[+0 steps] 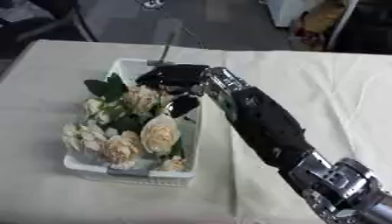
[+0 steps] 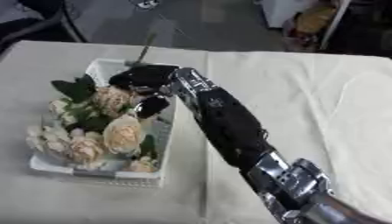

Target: Pick up objects on the table and place them in the box.

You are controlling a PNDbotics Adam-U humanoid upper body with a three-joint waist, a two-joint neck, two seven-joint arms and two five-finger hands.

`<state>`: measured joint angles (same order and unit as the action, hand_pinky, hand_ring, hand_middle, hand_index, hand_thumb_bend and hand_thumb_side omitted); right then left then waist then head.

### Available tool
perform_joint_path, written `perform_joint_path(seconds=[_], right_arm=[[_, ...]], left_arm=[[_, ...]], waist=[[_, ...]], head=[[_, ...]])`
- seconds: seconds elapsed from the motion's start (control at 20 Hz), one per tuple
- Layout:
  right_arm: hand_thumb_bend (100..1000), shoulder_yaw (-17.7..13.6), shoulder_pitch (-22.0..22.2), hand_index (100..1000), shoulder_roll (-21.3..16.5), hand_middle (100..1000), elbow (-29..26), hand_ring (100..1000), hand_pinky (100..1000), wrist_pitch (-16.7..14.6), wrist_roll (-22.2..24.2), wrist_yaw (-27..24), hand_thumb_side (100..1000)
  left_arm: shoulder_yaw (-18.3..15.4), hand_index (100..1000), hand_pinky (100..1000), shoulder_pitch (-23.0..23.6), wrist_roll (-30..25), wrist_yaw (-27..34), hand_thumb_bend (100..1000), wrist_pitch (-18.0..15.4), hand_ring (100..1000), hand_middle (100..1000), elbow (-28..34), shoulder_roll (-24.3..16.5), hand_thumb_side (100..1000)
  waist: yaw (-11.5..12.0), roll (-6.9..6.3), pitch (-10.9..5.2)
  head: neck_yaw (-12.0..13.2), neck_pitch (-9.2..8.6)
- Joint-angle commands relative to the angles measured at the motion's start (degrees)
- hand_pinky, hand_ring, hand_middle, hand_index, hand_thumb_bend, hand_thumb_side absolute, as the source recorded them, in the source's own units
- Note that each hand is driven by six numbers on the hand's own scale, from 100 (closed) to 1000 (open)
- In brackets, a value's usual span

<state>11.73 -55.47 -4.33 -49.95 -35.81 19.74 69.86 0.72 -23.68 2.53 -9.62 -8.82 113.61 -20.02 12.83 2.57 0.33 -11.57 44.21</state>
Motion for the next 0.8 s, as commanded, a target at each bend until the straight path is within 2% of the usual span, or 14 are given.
perform_joint_path(seconds=[0.05, 0.1, 0.2, 0.35, 0.45, 0.5, 0.55, 0.6, 0.65, 0.7, 0.75, 0.8], right_arm=[[100, 0.6, -1.3, 1000, -3.0, 1000, -3.5, 1000, 1000, -1.6, -2.3, -1.7, 696], [100, 0.8, -1.5, 997, -3.8, 1000, -4.6, 1000, 1000, -2.0, -3.6, -2.5, 688], [100, 1.0, -2.0, 1000, -5.9, 1000, -6.7, 1000, 1000, -3.3, -6.0, -5.6, 567], [100, 1.6, -3.2, 1000, -10.7, 1000, -12.9, 1000, 1000, -5.3, -10.2, -11.4, 427], [100, 1.4, -4.3, 980, -15.0, 968, -18.3, 966, 977, -7.0, -13.4, -17.6, 121], [100, 1.0, -4.9, 911, -17.4, 921, -21.1, 926, 877, -7.5, -14.2, -20.6, 125], [100, 0.5, -5.2, 932, -19.5, 944, -23.6, 957, 942, -7.4, -14.6, -23.5, 100], [100, -0.4, -5.6, 822, -21.5, 852, -25.9, 868, 799, -6.9, -14.8, -26.5, 100], [100, -1.5, -5.8, 799, -23.6, 830, -28.5, 848, 781, -6.1, -14.9, -29.7, 100], [100, -2.6, -5.9, 774, -25.4, 769, -30.8, 776, 706, -4.9, -14.9, -33.4, 100], [100, -3.6, -5.8, 766, -27.1, 768, -32.7, 775, 696, -3.4, -14.6, -37.6, 498], [100, -4.6, -5.6, 768, -28.5, 773, -34.4, 778, 689, -1.8, -14.0, -41.3, 100]], left_arm=[[-0.2, 793, 574, -0.2, 0.0, -0.2, 100, 0.3, 714, 733, 1.0, -1.4, 777], [-0.2, 792, 574, -0.1, 0.0, -0.2, 100, 0.3, 714, 732, 1.0, -1.5, 777], [-0.3, 792, 575, 0.1, 0.0, -0.3, 100, 0.4, 714, 731, 1.0, -1.7, 777], [-0.4, 793, 574, 0.5, 0.1, -0.6, 100, 0.5, 714, 731, 1.0, -1.9, 777], [-0.6, 792, 574, 0.8, 0.2, -0.8, 100, 0.6, 714, 731, 1.0, -2.2, 776], [-0.7, 792, 575, 0.9, 0.3, -0.9, 100, 0.7, 714, 730, 1.0, -2.3, 776], [-0.8, 793, 574, 1.0, 0.3, -1.0, 100, 0.7, 714, 731, 1.0, -2.4, 776], [-0.9, 792, 575, 1.1, 0.4, -1.2, 100, 0.8, 713, 731, 1.0, -2.5, 776], [-1.0, 793, 575, 1.3, 0.6, -1.3, 100, 0.8, 714, 732, 1.0, -2.6, 776], [-1.2, 792, 575, 1.4, 0.7, -1.3, 100, 0.8, 714, 731, 1.0, -2.8, 776], [-1.2, 793, 574, 1.6, 0.8, -1.4, 100, 0.9, 714, 731, 1.0, -2.9, 762], [-1.3, 792, 574, 1.9, 0.9, -1.5, 100, 1.0, 714, 730, 1.0, -3.1, 775]], waist=[[-0.3, -0.45, -0.97], [-0.4, -0.45, -1.02], [-0.5, -0.44, -1.18], [-0.9, -0.31, -1.43], [-1.3, -0.16, -1.62], [-1.6, -0.09, -1.72], [-1.7, -0.02, -1.77], [-1.9, 0.02, -1.87], [-2.1, 0.08, -1.94], [-2.4, 0.12, -2.05], [-2.6, 0.17, -2.14], [-2.9, 0.2, -2.27]], head=[[0.3, -0.09], [0.3, -0.09], [0.7, -0.09], [1.6, -0.09], [2.7, -0.09], [3.4, -0.09], [3.8, -0.09], [4.5, -0.09], [5.1, -0.09], [5.8, -0.09], [6.3, -0.09], [6.9, -0.09]])
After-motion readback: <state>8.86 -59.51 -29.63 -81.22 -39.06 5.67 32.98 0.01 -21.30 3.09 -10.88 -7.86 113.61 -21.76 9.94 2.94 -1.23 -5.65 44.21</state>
